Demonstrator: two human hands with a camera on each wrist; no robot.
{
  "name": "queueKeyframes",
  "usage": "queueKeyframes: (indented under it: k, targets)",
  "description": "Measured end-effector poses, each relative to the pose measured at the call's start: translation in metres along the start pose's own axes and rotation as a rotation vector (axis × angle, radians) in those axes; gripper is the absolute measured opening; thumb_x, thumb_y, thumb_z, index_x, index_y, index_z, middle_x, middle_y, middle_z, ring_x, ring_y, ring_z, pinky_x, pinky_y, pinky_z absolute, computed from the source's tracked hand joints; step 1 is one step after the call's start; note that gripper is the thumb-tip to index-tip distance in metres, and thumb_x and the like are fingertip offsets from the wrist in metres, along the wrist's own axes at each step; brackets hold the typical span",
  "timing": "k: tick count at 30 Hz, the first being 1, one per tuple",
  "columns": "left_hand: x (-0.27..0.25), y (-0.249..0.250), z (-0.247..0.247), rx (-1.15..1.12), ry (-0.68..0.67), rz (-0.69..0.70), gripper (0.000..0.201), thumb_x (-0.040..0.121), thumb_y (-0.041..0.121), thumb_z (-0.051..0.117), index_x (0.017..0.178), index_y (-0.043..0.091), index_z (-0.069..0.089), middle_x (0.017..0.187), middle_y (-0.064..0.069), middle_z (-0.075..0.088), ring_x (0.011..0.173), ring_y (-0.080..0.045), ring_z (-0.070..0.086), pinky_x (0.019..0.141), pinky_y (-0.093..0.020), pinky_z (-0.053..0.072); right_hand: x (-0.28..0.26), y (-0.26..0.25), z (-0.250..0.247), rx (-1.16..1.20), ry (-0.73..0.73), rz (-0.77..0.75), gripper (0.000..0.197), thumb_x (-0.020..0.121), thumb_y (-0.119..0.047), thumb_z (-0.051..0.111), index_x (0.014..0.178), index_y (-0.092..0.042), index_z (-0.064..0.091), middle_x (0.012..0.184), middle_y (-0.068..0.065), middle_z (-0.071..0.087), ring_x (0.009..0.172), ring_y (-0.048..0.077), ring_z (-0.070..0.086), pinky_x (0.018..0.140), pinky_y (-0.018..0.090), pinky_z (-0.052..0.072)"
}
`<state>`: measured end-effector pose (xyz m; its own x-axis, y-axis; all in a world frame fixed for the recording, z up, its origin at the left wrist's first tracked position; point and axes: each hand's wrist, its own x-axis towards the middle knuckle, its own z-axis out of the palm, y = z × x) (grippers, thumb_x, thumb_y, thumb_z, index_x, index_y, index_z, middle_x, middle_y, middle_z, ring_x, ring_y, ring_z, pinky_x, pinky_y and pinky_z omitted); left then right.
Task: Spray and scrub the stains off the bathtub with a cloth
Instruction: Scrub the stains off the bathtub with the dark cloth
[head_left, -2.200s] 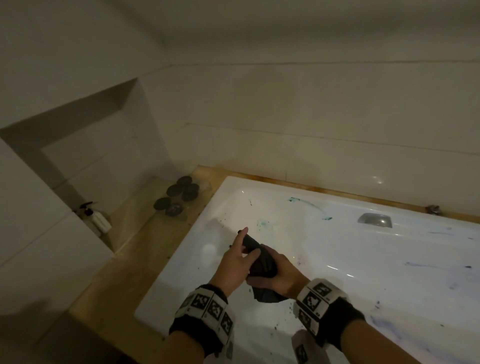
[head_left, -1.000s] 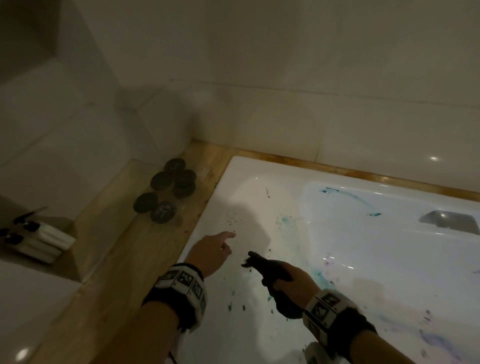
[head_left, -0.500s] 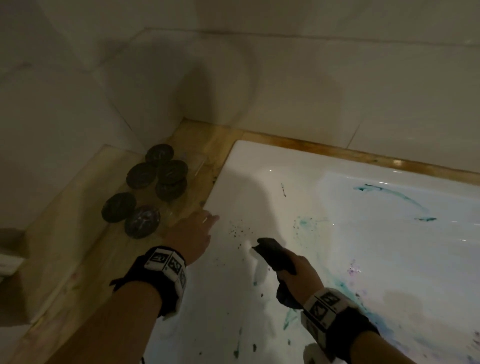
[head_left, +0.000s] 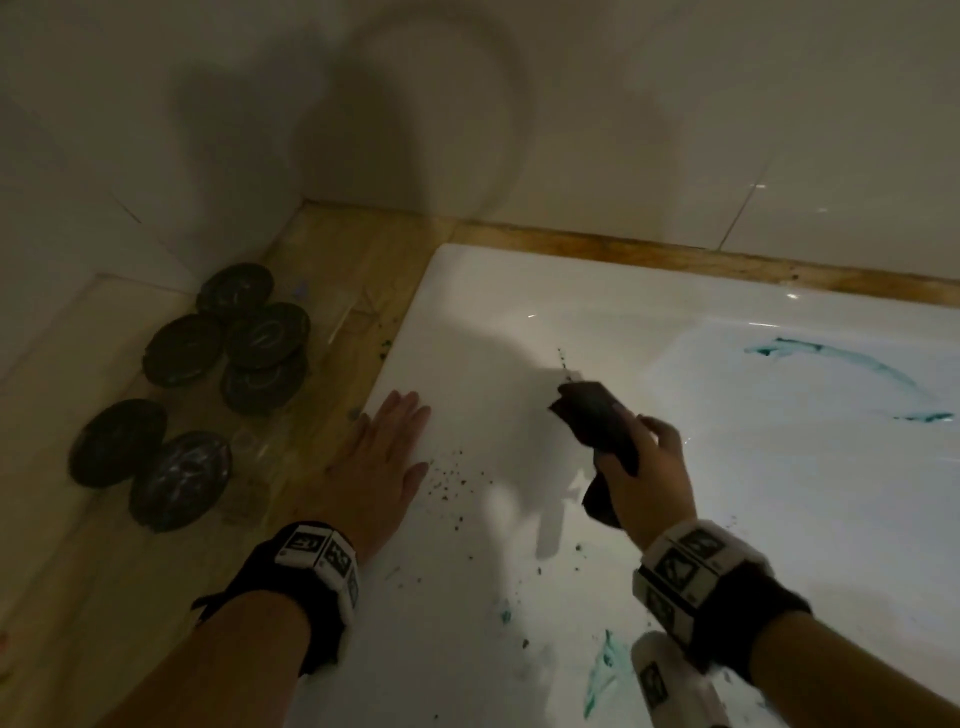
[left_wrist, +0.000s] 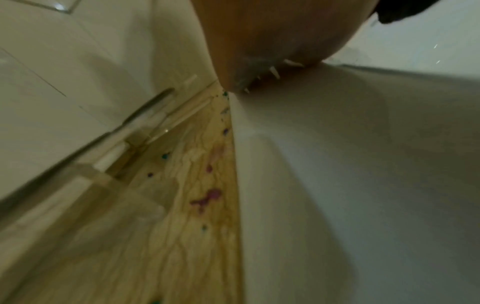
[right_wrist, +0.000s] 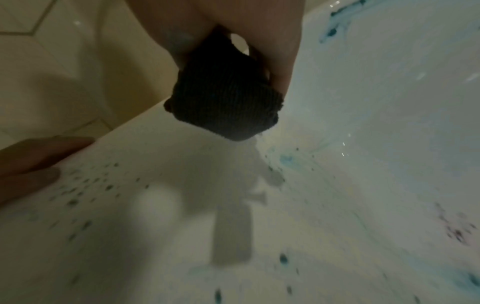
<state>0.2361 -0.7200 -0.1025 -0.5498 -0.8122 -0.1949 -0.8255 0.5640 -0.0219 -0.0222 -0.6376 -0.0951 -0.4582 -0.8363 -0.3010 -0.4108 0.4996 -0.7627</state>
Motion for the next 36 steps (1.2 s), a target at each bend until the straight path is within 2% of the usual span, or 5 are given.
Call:
queueKeyframes:
  k: [8,15,24,32,36]
  targets:
    - [-0.001,0.009,0.010,-0.063,0.129,-0.045,0.057,0.097,0.041,0.015,0.145,0.013,0.029,0.152,-0.002,0.027,0.139,-0.015,0.022,0.115,-0.030,0.009,0.068,-0.029,-0.001,-0.004,0.444,-0.024,0.055,0.092,-0.029,0.050,0.143,-0.019,0.030,0.145,0.003,0.020,0.117,0.028,0.049,0.099,0.039,0.043]
    - [0.000,0.009,0.008,-0.077,0.109,-0.040,0.058,0.096,0.042,0.019,0.146,0.014,0.026,0.152,-0.002,0.026,0.139,-0.014,0.020,0.114,-0.031,0.009,0.097,-0.032,0.049,-0.233,0.276,-0.046,0.065,0.097,-0.040,0.034,0.149,-0.016,0.003,0.153,0.011,-0.001,0.137,0.030,0.018,0.106,0.039,0.033]
    - [0.002,0.005,0.009,-0.137,0.138,-0.038,0.059,0.093,0.045,0.024,0.146,0.020,0.025,0.151,0.011,0.018,0.140,-0.002,0.009,0.115,-0.026,0.005,0.078,-0.004,0.089,-0.381,0.232,-0.401,0.038,0.063,0.009,0.070,0.099,-0.001,0.062,0.106,0.026,0.057,0.078,0.043,0.057,0.049,0.041,0.054]
    - [0.001,0.003,0.014,-0.192,0.226,-0.009,0.057,0.093,0.042,0.029,0.144,0.019,0.029,0.151,0.004,0.027,0.141,-0.008,0.018,0.115,-0.035,0.015,0.080,-0.011,0.044,0.122,0.428,-0.166,0.044,0.084,0.000,0.054,0.127,-0.012,0.049,0.137,0.013,0.032,0.117,0.029,0.046,0.093,0.017,0.031]
    - [0.001,0.001,0.016,-0.191,0.233,0.011,0.054,0.096,0.042,0.022,0.146,0.020,0.024,0.152,0.005,0.023,0.142,-0.008,0.016,0.115,-0.036,0.015,0.089,-0.039,0.072,-0.025,0.320,-0.283,0.053,0.088,-0.008,0.054,0.138,-0.021,0.041,0.146,0.015,0.020,0.131,0.033,0.030,0.111,0.033,0.028]
